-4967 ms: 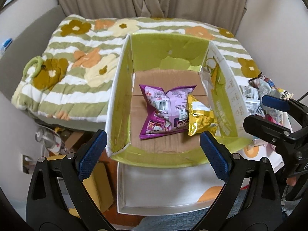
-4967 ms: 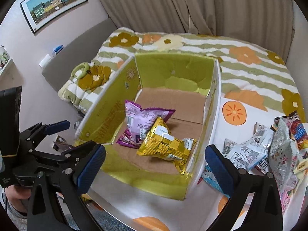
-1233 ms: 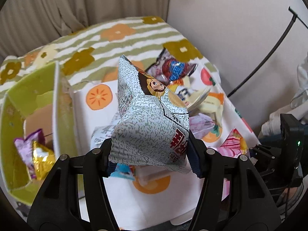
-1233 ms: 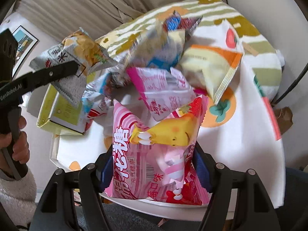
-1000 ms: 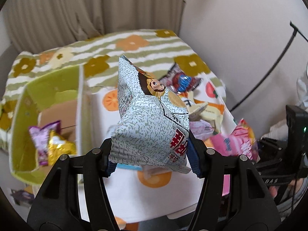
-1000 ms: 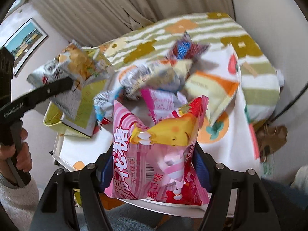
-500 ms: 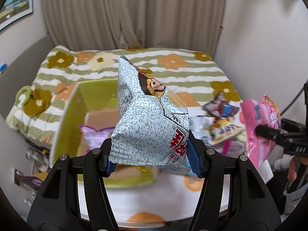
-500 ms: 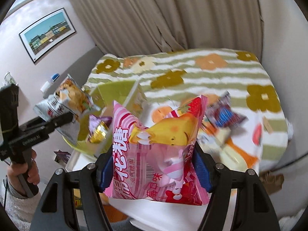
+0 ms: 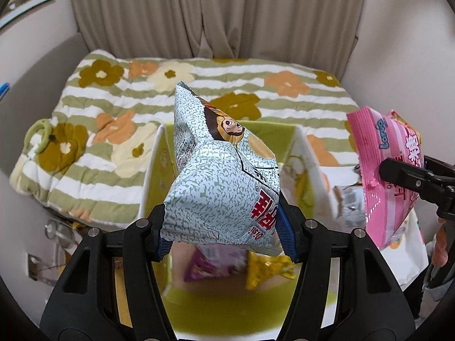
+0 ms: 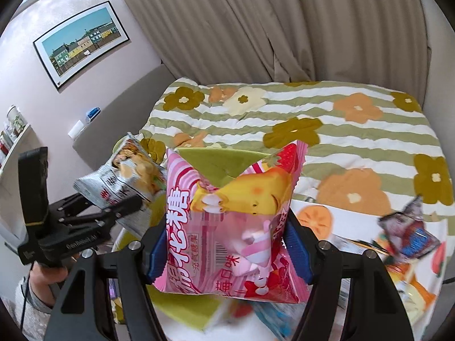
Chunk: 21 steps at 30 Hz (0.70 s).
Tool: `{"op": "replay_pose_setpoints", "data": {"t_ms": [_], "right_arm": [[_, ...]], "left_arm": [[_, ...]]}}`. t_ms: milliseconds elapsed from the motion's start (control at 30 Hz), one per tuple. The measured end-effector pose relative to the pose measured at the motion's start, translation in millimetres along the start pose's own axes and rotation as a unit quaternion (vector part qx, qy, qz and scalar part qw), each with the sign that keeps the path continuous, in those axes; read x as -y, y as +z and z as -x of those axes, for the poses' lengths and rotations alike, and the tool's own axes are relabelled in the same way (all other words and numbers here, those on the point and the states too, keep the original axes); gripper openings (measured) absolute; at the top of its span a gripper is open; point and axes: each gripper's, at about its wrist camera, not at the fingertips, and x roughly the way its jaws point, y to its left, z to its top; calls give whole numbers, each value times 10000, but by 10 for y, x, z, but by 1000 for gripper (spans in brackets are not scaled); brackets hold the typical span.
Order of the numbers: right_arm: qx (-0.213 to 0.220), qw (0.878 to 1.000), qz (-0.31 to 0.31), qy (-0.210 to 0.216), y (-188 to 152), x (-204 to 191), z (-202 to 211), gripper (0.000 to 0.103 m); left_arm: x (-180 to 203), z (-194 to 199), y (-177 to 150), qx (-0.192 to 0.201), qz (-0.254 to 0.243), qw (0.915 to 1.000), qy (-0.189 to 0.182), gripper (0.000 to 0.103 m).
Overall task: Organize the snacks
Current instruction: 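Carry both bags over the green box and release them inside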
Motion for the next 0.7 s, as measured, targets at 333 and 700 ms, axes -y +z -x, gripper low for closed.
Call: {"op": "replay_pose_setpoints", "data": {"t_ms": [333, 700], "right_arm": [[-295, 9986, -303, -320, 219, -132, -658, 67], [-582, 9975, -262, -314, 282, -84, -930, 67]], "left_arm": [[-313, -824, 164, -657, -159, 9973, -289, 78], [-329, -862, 66, -740, -33, 9972, -95, 96]]}}
